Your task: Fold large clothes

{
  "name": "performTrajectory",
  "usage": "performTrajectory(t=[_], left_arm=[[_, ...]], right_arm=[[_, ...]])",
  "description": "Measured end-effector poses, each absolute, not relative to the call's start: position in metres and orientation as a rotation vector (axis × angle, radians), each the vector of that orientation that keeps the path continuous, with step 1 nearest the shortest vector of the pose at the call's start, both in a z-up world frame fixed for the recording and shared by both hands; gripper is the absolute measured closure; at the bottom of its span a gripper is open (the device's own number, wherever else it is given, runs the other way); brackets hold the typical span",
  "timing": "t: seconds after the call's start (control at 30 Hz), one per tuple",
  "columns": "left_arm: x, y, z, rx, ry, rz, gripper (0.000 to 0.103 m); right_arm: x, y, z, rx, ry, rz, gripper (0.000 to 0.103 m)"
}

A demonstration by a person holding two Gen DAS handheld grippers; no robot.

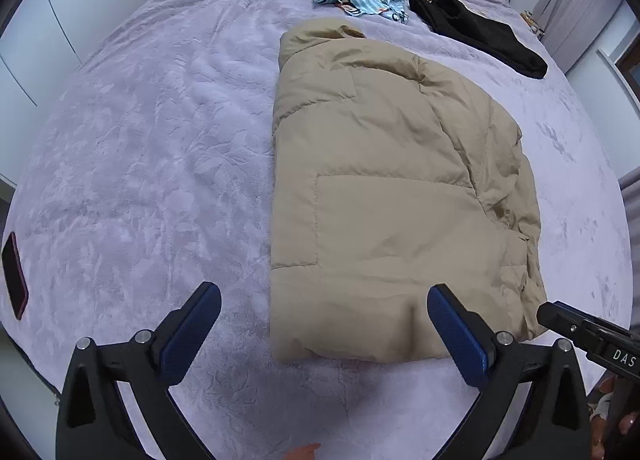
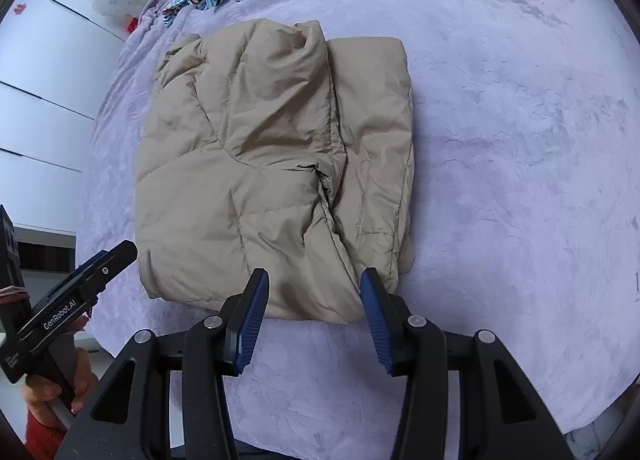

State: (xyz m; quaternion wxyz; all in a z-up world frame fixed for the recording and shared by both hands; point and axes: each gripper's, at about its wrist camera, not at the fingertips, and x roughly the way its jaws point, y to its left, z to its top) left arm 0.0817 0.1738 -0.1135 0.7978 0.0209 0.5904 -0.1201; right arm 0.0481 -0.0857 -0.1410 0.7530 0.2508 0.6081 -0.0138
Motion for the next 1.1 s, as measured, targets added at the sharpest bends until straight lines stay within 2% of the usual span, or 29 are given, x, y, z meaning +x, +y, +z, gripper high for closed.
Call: performTrajectory(t=[0.33,0.4,0.53,0.7,0.77,0.9,1.1], left_arm=[[0.085,0.169,-0.103,0.084,1.241,-0.253,0.0],[0.089,0.169,-0.099,0.087,1.237,-0.245,0.0],[0.087,0.168,-0.094,0.085,1.227,-0.243,0.0],[0.081,0.168,-0.088,0.089,1.214,-0.245,0.0],[0.079,0.169,-0.083,0.09,1.2,-0.237,0.0],[0.073,0.172,-0.071,0.085,1.176,-0.225,0.0],[0.059,0.171,-0.062,0.111,1.156,-0.216,0.0]], right_arm=[[0.052,-0.09,-0.134,0.57,1.297,-0.047,0.048],[0.055,-0.089,-0.13,0.546,1.28,-0.059,0.042],[0.057,-0.087,-0.117,0.518,1.227,-0.083,0.019],[0.055,-0.089,-0.109,0.499,1.2,-0.11,0.019],[0.052,-0.089,-0.104,0.489,1.174,-0.116,0.001],[0.046,-0.088,-0.093,0.459,1.133,-0.123,0.0],[0.039,-0.088,-0.089,0.47,1.186,-0.101,0.0]])
